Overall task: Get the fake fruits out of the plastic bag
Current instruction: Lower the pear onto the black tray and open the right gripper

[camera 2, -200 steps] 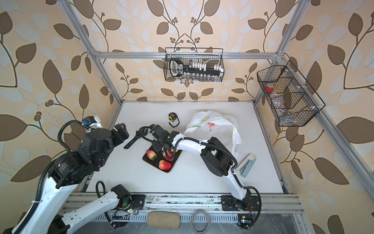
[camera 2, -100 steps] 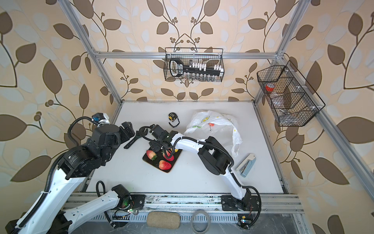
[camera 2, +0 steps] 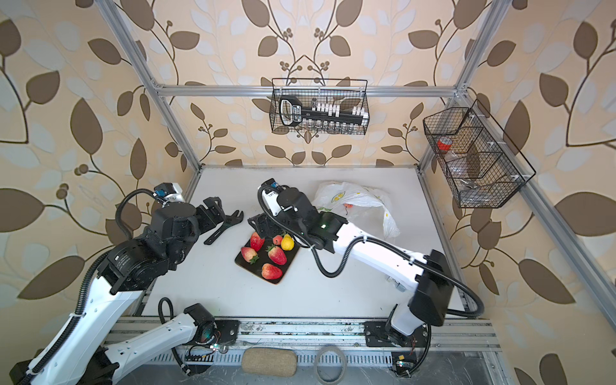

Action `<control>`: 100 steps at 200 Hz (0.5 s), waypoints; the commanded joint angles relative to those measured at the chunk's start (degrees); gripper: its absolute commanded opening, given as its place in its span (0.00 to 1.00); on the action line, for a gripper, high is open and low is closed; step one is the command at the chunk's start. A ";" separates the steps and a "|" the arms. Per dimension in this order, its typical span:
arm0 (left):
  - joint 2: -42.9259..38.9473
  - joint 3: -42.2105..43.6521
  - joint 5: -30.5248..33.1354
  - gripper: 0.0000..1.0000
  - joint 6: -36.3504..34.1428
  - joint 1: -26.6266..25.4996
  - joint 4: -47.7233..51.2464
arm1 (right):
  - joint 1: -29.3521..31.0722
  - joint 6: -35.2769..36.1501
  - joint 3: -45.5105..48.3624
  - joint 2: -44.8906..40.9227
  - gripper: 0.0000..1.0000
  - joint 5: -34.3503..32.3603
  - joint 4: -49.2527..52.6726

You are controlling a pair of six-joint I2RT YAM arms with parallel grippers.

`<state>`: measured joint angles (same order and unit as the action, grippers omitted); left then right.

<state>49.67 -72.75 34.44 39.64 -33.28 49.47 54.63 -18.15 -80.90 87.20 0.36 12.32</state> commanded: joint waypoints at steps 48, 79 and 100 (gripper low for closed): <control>6.44 6.06 -32.21 0.94 -14.41 0.28 -20.53 | -2.73 -2.65 20.38 -24.36 0.82 -17.19 8.40; 11.53 9.16 -47.40 0.94 -19.60 0.24 -25.06 | -4.80 -8.69 27.07 -31.86 0.80 -20.38 13.55; 15.40 11.85 -55.68 0.94 -22.29 0.29 -28.08 | -4.89 -12.88 30.53 -34.83 0.80 -22.31 16.46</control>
<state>62.08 -63.29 -5.74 23.62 -33.28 28.34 49.89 -24.64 -53.80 55.24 -17.10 23.18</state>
